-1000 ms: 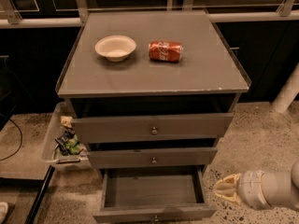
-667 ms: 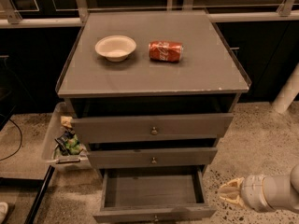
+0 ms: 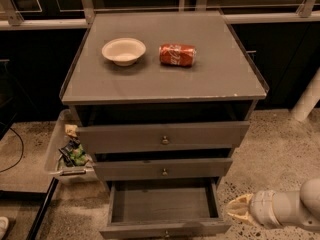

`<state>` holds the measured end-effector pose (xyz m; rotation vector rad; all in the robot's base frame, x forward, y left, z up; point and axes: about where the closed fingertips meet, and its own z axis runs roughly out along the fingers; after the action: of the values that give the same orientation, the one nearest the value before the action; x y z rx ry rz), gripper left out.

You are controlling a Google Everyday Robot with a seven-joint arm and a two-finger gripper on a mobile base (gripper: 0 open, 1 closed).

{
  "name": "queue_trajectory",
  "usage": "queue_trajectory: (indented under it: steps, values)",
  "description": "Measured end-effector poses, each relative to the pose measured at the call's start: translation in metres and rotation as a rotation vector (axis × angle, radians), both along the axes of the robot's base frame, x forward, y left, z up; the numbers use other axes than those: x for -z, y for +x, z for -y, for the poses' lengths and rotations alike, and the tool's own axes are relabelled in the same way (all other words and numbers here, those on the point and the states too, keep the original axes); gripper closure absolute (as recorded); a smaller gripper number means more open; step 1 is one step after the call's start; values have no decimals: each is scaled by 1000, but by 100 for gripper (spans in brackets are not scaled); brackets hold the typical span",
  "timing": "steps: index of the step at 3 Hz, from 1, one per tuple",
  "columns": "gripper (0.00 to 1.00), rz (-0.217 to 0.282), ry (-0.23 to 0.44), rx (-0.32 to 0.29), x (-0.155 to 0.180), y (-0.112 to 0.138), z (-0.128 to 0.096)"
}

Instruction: Close bottom drawer

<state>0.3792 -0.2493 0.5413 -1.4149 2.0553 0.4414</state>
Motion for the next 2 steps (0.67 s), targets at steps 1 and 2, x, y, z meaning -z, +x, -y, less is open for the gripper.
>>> queue_trajectory:
  steps: [1,2]
  values:
    - [100,-15,30,15,55,9,-3]
    - [100,-12,53,24,99,16,1]
